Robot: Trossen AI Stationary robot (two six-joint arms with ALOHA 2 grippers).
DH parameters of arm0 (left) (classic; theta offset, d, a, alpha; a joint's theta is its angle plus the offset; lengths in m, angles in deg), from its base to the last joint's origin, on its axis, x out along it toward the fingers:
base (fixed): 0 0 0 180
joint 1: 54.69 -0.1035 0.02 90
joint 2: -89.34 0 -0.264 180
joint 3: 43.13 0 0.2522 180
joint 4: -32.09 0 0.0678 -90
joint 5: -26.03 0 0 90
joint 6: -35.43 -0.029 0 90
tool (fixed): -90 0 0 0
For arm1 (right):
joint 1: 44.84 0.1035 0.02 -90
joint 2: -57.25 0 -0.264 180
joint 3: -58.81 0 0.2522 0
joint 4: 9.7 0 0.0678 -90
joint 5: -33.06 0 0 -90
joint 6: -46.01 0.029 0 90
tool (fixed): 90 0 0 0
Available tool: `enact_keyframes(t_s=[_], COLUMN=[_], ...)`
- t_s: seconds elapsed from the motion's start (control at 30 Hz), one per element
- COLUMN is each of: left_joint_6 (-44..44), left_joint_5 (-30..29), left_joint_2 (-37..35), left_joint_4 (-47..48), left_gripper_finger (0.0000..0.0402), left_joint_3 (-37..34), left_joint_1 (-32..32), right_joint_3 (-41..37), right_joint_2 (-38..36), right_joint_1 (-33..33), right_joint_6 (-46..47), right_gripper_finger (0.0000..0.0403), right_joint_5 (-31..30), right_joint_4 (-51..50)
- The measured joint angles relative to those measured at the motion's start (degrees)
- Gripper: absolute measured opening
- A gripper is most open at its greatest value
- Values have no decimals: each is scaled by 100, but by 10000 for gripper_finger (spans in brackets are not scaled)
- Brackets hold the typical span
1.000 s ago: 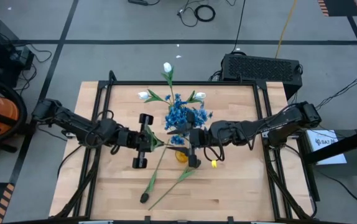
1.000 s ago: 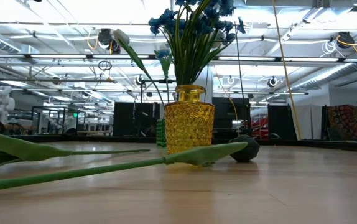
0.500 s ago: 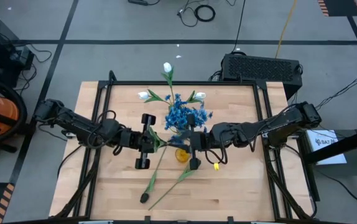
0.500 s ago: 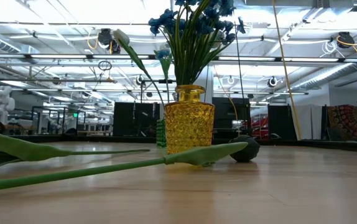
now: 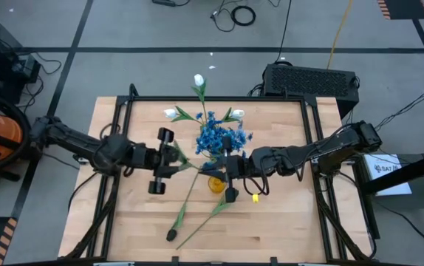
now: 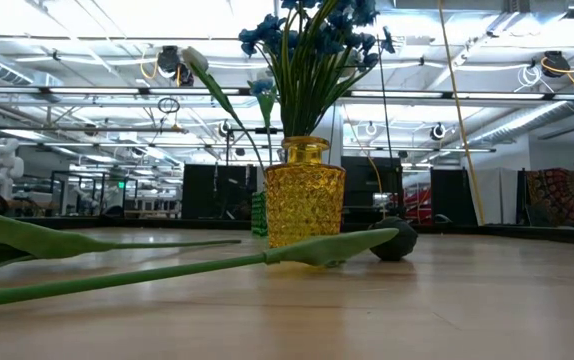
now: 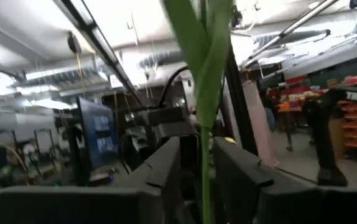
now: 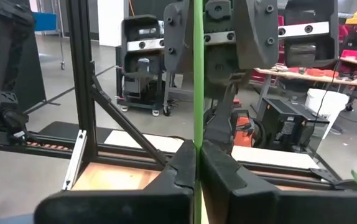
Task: Sort flowers into vase by color
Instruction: Put the top left black flower into the yellow vase
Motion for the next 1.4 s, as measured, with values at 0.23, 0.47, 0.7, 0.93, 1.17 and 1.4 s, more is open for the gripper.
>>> enact_keyframes(t_s=[0.23,0.47,0.7,0.93,1.17,1.4], left_joint_6=[622,768,603,579,561,405], left_joint_5=[-28,-221,-259,-299,-299,-299], left_joint_2=[-320,148,397,228,117,115], left_joint_4=[830,1737,1697,1924,2092,2175], left_gripper_finger=[139,192,212,212,193,122], left_joint_3=[111,700,946,957,957,957], left_joint_1=[0,0,4,31,31,31], right_joint_3=[4,11,11,11,11,11], right_joint_2=[0,0,0,0,0,0], right_joint_1=[0,0,-13,-13,-15,-14], right_joint_6=[290,295,401,470,510,550], right_gripper_finger=[2,1,1,0,1,13], right_joint_5=[0,0,-2,-12,-181,-181], right_joint_4=[-36,-70,-195,-225,-331,-331])
